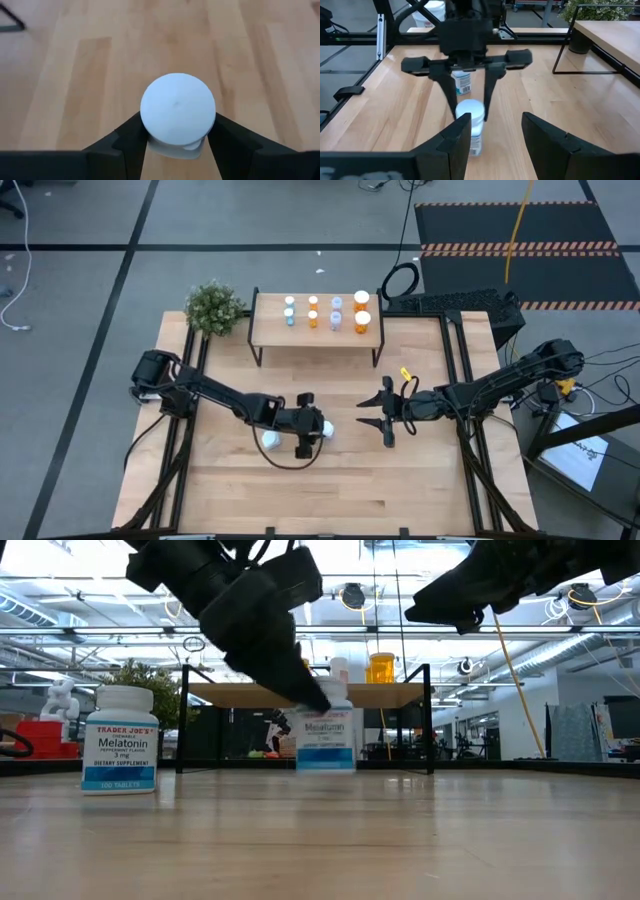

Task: Pick and place medicine bottles onto shelf by color
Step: Put the right white medicine bottle on the shelf

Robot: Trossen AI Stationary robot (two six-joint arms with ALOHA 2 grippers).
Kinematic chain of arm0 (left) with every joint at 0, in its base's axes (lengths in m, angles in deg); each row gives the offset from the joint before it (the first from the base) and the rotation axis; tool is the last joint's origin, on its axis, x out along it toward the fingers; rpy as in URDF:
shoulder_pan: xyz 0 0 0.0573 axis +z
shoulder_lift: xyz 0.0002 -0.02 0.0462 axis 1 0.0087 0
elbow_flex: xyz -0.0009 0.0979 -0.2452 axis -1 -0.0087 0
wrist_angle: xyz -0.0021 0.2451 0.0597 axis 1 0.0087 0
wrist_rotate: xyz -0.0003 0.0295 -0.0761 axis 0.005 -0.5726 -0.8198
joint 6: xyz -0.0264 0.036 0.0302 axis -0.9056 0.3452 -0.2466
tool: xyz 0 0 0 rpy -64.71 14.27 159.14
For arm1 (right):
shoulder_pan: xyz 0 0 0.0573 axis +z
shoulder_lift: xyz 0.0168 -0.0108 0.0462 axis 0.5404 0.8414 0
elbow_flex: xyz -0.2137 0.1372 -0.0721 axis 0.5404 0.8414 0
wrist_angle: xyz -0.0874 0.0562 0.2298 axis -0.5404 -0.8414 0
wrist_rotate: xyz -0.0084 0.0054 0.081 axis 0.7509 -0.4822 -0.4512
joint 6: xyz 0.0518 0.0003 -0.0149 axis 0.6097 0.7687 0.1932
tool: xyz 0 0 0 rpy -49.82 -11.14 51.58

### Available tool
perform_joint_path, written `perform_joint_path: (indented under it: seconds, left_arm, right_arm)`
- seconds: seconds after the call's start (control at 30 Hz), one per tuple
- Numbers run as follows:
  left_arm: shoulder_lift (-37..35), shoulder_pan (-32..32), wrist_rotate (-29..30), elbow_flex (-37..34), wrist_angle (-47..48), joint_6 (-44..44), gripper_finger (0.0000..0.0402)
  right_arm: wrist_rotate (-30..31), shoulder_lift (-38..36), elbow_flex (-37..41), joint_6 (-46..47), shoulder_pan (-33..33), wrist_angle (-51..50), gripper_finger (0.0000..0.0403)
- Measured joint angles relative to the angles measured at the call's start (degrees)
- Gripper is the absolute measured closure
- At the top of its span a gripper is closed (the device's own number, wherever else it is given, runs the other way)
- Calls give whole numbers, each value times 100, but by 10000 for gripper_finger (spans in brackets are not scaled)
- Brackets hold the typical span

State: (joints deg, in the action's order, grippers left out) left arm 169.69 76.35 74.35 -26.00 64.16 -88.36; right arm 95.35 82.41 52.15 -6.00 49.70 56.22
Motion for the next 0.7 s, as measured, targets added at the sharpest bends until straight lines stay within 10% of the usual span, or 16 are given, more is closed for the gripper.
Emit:
perform_joint_path:
  seconds: [0.7]
  left_arm:
    - [-507,125,544,-8,804,-532,213]
  right_arm:
    - [2,-2,0,2,-1,-28,234]
